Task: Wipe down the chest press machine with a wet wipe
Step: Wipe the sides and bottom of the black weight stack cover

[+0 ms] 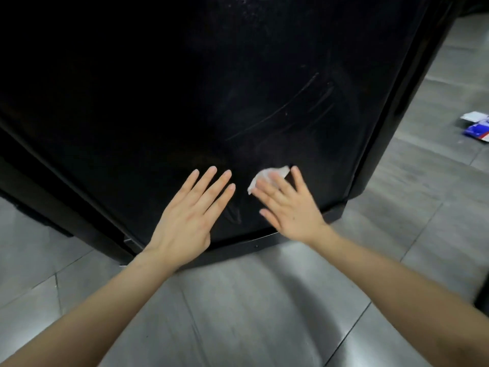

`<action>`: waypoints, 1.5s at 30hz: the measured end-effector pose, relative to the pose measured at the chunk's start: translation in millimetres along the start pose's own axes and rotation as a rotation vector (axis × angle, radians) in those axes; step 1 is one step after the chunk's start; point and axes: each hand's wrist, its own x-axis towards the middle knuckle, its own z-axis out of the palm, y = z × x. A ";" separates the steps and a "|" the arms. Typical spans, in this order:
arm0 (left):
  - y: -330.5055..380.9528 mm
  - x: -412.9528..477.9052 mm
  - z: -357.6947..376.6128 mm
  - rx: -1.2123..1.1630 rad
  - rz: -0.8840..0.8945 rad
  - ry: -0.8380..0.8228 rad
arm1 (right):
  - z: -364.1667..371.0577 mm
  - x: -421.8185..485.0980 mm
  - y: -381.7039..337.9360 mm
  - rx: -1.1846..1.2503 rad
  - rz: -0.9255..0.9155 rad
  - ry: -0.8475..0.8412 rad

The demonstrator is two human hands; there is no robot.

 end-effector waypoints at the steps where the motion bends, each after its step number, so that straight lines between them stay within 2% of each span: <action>1: -0.7 4.7 -1.4 0.026 0.023 -0.005 | 9.8 -16.1 -12.2 0.019 -0.042 -0.102; 4: -2.6 19.0 -7.3 0.100 0.115 -0.023 | 25.9 -52.8 -33.4 0.040 -0.074 -0.340; 6: -3.4 28.4 -11.2 0.131 0.176 -0.031 | 23.8 -56.5 -36.9 0.068 0.037 -0.332; 10: -3.4 45.8 -14.5 0.188 0.240 -0.035 | -2.7 -11.4 -27.6 0.189 0.472 0.031; 12: -0.3 52.7 -13.5 0.212 0.276 -0.025 | -12.2 8.1 -25.4 0.287 0.618 0.107; 15: 5.0 62.3 -13.9 0.227 0.315 -0.023 | -1.3 -3.9 -44.9 0.448 0.840 0.012; 18: 3.9 71.5 -15.0 0.261 0.344 -0.020 | 24.7 -31.4 -70.7 0.791 1.321 -0.125; 20: 1.9 74.5 -13.3 0.278 0.367 -0.015 | 24.3 -21.3 -74.3 0.992 1.553 -0.096; 21: 1.2 73.5 -12.3 0.284 0.376 -0.019 | 17.3 -8.3 -69.7 1.019 1.597 -0.022; 23: 0.0 67.2 -10.2 0.293 0.388 -0.035 | -13.1 26.0 -52.3 0.903 1.515 0.131; 24: -1.4 62.9 -8.8 0.287 0.394 -0.046 | -31.4 44.7 -44.2 0.799 1.398 0.171; 27: -9.0 52.3 -5.2 0.253 0.409 -0.052 | -67.4 87.9 -34.6 0.687 0.961 0.244; 29: -14.0 50.8 -4.9 0.240 0.420 -0.048 | -66.8 96.4 -35.6 0.626 0.799 0.289; 31: -16.1 51.3 -7.1 0.229 0.427 -0.051 | -53.8 88.4 -30.2 0.573 0.820 0.304; 32: -16.7 52.4 -8.2 0.230 0.430 -0.051 | -47.0 82.2 -27.2 0.590 0.912 0.302; 36: -20.4 55.7 -12.7 0.254 0.453 -0.039 | -22.5 49.6 -28.6 0.952 1.483 0.296; 38: -22.1 58.9 -14.8 0.259 0.460 -0.019 | -17.7 40.3 -31.1 1.105 1.625 0.320; 40: -23.3 62.1 -17.6 0.265 0.460 -0.005 | -34.9 48.7 -23.2 1.066 1.577 0.388; 43: -23.6 69.5 -22.1 0.283 0.468 0.016 | -75.2 89.1 -6.8 0.732 1.190 0.388; 45: -22.9 74.3 -25.2 0.275 0.470 0.015 | -88.3 112.0 1.0 0.660 0.965 0.425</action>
